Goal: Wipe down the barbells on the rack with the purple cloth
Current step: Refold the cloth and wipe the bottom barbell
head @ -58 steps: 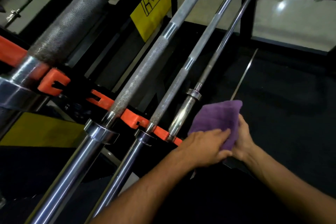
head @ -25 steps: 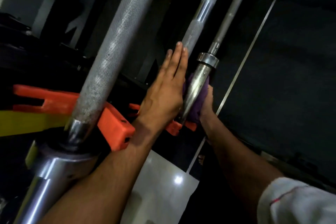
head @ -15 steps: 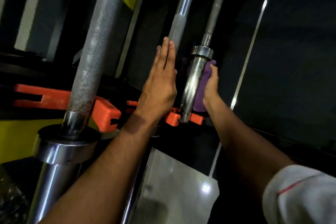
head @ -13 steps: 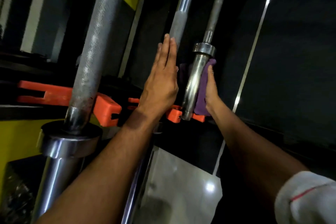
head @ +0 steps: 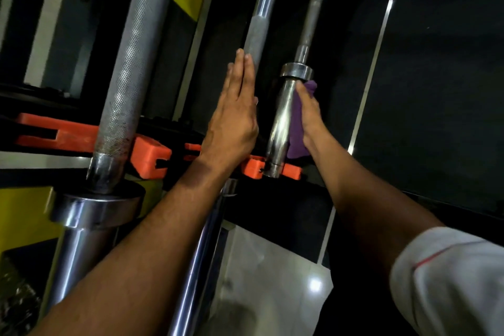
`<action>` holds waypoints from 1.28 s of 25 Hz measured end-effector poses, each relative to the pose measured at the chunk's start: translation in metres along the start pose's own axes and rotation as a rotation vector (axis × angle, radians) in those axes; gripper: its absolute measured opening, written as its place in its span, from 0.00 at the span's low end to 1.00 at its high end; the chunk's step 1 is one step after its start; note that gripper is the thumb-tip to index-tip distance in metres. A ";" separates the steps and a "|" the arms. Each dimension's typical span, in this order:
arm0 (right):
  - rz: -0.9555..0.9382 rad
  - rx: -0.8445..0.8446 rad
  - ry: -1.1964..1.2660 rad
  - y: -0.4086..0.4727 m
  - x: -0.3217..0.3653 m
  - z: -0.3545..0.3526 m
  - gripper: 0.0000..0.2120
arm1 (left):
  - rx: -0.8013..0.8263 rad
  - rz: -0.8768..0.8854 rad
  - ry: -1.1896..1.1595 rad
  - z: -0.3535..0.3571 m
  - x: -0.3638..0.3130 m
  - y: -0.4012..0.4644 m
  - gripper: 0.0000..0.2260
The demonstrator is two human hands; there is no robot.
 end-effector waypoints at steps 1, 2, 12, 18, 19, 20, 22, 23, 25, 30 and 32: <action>0.018 0.004 0.044 0.001 -0.001 0.001 0.27 | -0.003 0.005 0.002 0.001 0.000 0.000 0.30; 0.048 0.025 0.122 -0.003 -0.002 0.003 0.26 | -0.010 0.006 0.001 0.001 0.000 0.000 0.30; 0.328 0.128 0.124 -0.024 -0.032 -0.007 0.34 | -0.038 0.001 0.020 0.003 0.001 0.003 0.31; 0.274 0.146 -0.508 -0.054 -0.018 -0.019 0.13 | -0.036 0.005 0.030 0.003 0.001 0.003 0.32; 0.267 0.164 -0.578 -0.061 -0.015 -0.020 0.14 | -0.041 0.004 0.024 0.003 0.000 0.002 0.32; 0.256 0.158 -0.650 -0.065 -0.016 -0.020 0.14 | -0.043 -0.003 0.024 0.003 0.000 0.001 0.32; 0.137 0.080 -0.880 -0.069 -0.016 -0.017 0.18 | -0.039 -0.008 0.031 0.004 0.000 0.001 0.32; 0.075 0.009 -0.994 -0.071 -0.018 -0.016 0.24 | -0.039 -0.007 0.034 0.004 0.000 0.001 0.32; -0.039 -0.080 -1.178 -0.084 -0.018 -0.010 0.32 | -0.042 -0.016 0.038 0.003 0.000 0.002 0.31; -0.366 0.215 -2.069 -0.120 -0.024 -0.009 0.29 | -0.018 -0.035 0.066 0.003 -0.001 -0.001 0.32; -0.442 0.392 -2.232 -0.132 -0.020 -0.009 0.24 | -0.023 -0.030 0.058 0.001 -0.003 -0.002 0.31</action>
Point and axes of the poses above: each hand's wrist, its own y-axis towards the middle knuckle, its own z-axis out of the palm, x = y × z, the point moved 2 cm from there along y, towards the middle knuckle, and after that the axes turned 15 degrees about y, right-handed, at the moved point
